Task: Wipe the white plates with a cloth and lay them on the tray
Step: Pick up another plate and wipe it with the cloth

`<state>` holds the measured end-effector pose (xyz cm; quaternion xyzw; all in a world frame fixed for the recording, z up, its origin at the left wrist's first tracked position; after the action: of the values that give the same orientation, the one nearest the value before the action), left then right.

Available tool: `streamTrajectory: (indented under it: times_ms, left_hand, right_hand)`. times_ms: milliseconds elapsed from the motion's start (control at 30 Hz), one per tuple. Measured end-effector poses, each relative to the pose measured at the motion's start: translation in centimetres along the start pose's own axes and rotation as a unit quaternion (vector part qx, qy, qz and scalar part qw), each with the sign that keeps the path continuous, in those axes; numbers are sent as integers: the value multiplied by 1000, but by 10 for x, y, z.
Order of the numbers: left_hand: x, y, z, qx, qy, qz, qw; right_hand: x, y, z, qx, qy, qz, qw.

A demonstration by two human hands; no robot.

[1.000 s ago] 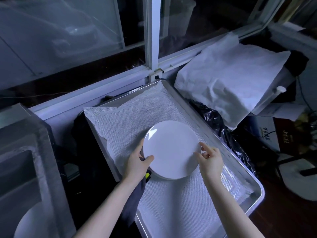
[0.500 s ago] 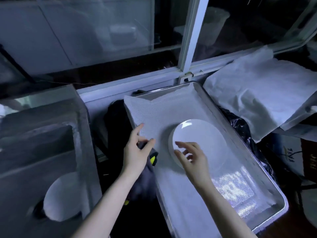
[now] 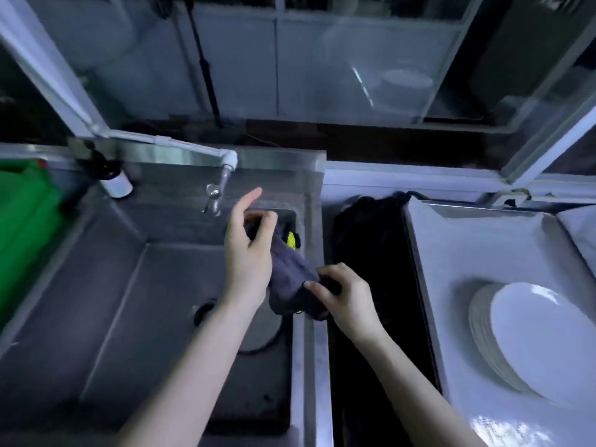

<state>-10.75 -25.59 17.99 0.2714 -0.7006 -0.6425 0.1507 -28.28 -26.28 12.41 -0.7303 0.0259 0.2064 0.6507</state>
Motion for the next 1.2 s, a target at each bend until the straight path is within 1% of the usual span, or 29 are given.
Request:
streamTrajectory:
  times_ms: [100, 167, 233, 300, 333, 400, 433, 467, 533, 567, 633, 733, 833, 933, 1067, 1200]
  left_hand:
    - [-58, -10, -26, 1, 40, -36, 999]
    - [-94, -22, -40, 17, 50, -107, 993]
    - [-126, -38, -50, 36, 35, -205, 978]
    - [-151, -59, -58, 46, -12, -277, 960]
    - [-160, -71, -59, 34, -52, -302, 951]
    - [-171, -97, -57, 0, -157, -339, 928]
    - [-175, -108, -53, -2, -199, -357, 912]
    - [-179, -117, -50, 8, -220, -374, 901]
    - [-185, -127, -52, 44, -218, -381, 897]
    - [-188, -131, -54, 46, -220, -361, 905]
    - [-189, -140, -56, 18, -230, -315, 921]
    - [-187, -152, -56, 8, -209, -316, 926]
    - [-178, -169, -54, -19, -216, -285, 934]
    - [-171, -192, -56, -62, -214, -286, 932]
    - [-171, -228, -58, -154, -164, -303, 926]
    - [-160, -264, -57, -203, -88, -309, 925]
  right_hand:
    - [46, -15, -17, 6, -34, -7, 999]
    - [73, -26, -25, 9, -54, -25, 998]
    - [99, -36, -32, 4, -74, -29, 997]
    - [125, -46, -38, -13, -93, -24, 995]
    - [138, -49, -40, -17, -105, -20, 994]
    - [164, -55, -43, -24, -136, 4, 990]
    - [176, -57, -44, -30, -149, 19, 988]
    - [186, -58, -46, -36, -154, 28, 987]
    - [198, -58, -50, -38, -140, 33, 989]
    - [202, -57, -53, -34, -128, 39, 990]
    - [207, -53, -61, -18, -113, 57, 992]
    - [209, -43, -72, 7, -115, 73, 991]
    - [207, -25, -78, 31, -109, 79, 990]
    - [202, 7, -79, 99, -70, 64, 991]
    - [190, 61, -79, 188, -30, 84, 978]
    - [191, 112, -81, 252, -59, 125, 958]
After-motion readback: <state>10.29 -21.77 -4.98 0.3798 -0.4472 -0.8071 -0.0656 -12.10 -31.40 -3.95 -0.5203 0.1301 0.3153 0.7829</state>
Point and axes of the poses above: each hand's wrist, its own z-axis away from the middle knuckle, its own x-axis out of the palm, y = z × x, the point moved 4 cm from there along -z, towards the middle knuckle, and after that the axes turned 12 degrees about -z, right-handed, at the moved point
